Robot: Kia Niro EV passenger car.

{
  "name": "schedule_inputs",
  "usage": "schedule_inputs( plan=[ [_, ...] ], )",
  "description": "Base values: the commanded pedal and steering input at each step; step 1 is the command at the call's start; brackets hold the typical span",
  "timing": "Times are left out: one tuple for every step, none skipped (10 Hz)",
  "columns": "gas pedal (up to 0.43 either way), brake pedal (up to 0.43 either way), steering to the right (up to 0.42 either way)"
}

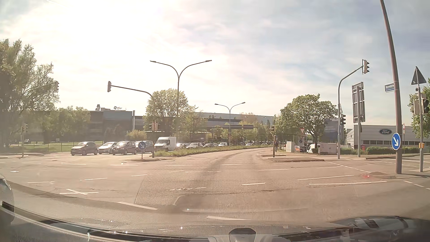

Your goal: Follow the waypoints while adhering to traffic rules and regulations

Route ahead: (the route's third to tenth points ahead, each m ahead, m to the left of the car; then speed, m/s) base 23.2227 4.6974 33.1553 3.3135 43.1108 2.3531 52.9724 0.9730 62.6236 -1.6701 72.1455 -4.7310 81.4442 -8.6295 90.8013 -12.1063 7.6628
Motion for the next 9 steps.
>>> schedule_inputs(
  plan=[
    [0.209,0.000,0.033],
    [0.197,0.000,0.029],
    [0.177,0.000,0.026],
    [0.177,0.000,0.026],
    [0.177,0.000,0.026],
    [0.177,0.000,0.025],
    [0.177,0.000,0.023],
    [0.177,0.000,0.020],
    [0.177,0.000,0.015]
  ],
)
